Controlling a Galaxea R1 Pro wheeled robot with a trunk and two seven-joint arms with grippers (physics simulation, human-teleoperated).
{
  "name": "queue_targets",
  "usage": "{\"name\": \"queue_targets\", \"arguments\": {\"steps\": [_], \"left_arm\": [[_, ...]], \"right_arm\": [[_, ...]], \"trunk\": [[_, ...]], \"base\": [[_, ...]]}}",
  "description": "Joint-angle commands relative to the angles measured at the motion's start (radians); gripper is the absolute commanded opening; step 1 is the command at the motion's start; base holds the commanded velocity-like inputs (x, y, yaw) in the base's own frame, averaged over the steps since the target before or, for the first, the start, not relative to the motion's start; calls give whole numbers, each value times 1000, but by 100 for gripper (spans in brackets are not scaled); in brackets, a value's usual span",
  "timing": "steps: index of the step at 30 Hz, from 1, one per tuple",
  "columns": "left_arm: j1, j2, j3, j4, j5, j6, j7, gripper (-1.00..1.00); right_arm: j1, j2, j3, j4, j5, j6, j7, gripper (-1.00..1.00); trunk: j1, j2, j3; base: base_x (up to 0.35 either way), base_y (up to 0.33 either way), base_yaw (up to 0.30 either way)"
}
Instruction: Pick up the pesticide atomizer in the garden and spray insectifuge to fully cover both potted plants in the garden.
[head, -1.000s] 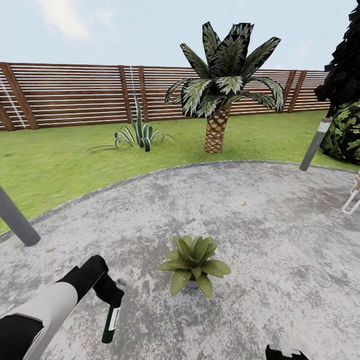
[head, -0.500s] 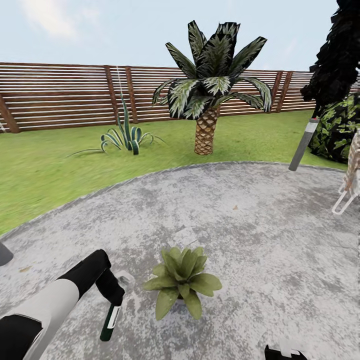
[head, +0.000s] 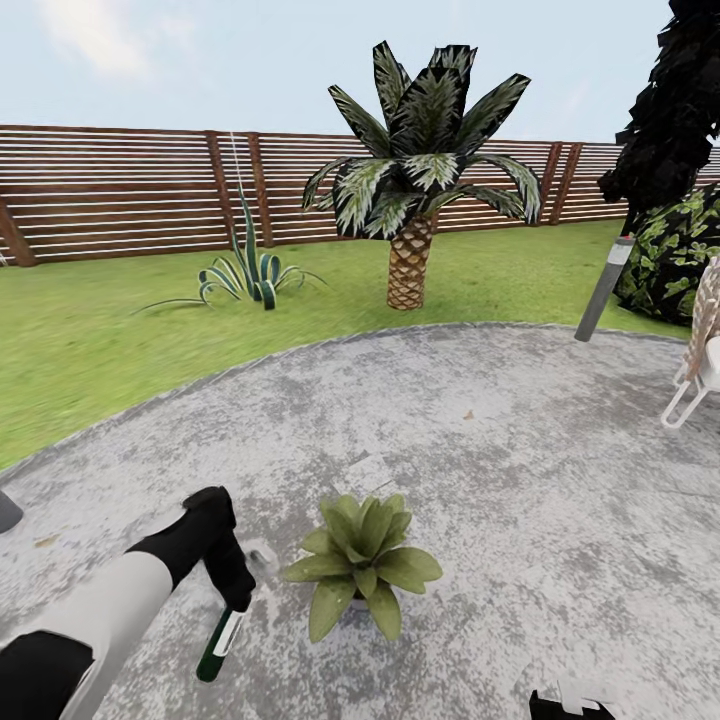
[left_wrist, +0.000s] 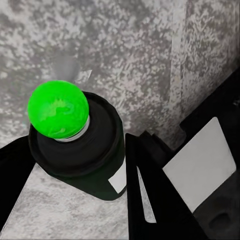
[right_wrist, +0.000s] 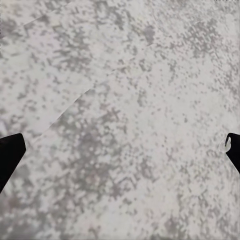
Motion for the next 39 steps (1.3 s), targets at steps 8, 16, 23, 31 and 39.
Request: {"name": "queue_targets", "arguments": {"steps": [8,16,23,31,39], "left_arm": [[0,-44,-3,-8,-88,14,-18,-100],[9,-3,-3,-6,-96,13,-17,-100],[3,-11,-4,-7,-96,13,-19,-100],[1,-13,-6,-10,-99,12,-19,-100],[15,59,-7,-9,-97,-14,-46,-100]], "right_arm": [[-1,1,-8,0,9,-3,-6,100],[-1,1,-9,0,8,-3,-6,100],[-1,1,-9,0,8,-3,-8,100],[-1,2,-9,0,9,-3,-8,100],[-1,3,-8,2,9,-3,-8,100]], "trunk": [[0,0,-1],[0,0,-1],[0,0,-1],[0,0,-1],[0,0,-1]], "base": [[0,0,-54],[0,0,-244],[199,0,-28],[28,0,-1],[0,0,0]]}}
